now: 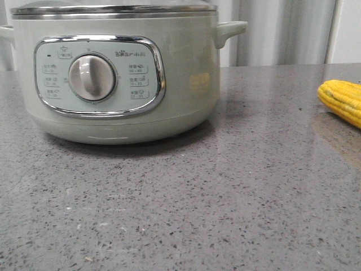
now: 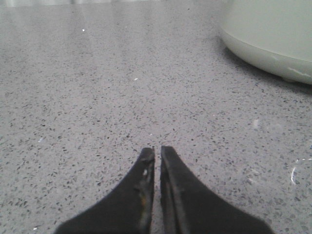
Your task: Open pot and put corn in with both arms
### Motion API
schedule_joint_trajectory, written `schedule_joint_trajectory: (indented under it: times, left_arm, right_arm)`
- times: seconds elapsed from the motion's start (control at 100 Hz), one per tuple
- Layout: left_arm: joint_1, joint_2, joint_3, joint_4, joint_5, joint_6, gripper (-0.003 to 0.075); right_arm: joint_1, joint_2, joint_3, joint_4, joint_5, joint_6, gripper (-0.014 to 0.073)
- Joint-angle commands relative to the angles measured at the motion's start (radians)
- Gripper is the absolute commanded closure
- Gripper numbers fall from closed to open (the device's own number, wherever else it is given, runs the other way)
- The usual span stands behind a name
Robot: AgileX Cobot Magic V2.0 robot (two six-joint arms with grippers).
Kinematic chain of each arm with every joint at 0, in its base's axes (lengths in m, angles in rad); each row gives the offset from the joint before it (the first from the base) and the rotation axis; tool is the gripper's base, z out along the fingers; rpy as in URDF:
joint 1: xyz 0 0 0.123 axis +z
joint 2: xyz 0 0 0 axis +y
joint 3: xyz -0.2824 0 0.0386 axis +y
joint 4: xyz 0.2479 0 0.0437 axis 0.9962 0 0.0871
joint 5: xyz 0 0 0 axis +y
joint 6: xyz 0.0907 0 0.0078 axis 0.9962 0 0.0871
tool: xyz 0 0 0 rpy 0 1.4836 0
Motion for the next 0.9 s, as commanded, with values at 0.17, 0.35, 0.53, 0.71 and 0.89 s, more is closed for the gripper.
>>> schedule_joint_trajectory:
  times: [0.17,0.35,0.53,0.71,0.89]
  left_arm:
    - [0.001,-0.028,0.006,-0.016,-0.027,-0.009,0.0741]
    - [0.001,-0.028,0.006,-0.016,-0.027,-0.009,0.0741]
    - [0.001,-0.028,0.006,-0.016,-0.027,-0.009,0.0741]
    - [0.001,-0.028,0.006,-0.016,-0.027,-0.009,0.0741]
    - [0.001,-0.028,0.006,-0.016,-0.027,-0.009,0.0741]
  right_arm:
    - [-0.007,-0.020,0.028,-0.003,-0.039,-0.006,0.0663]
    - [-0.007,-0.020,0.028,-0.003,-0.039,-0.006,0.0662]
    - [-0.007,-0.020,0.028,-0.003,-0.039,-0.006,0.0662]
    - [-0.007,-0.020,0.028,-0.005,-0.039,-0.006,0.0662]
    - [-0.007,-0.020,0.028,-0.016,-0.041,-0.006,0.0663]
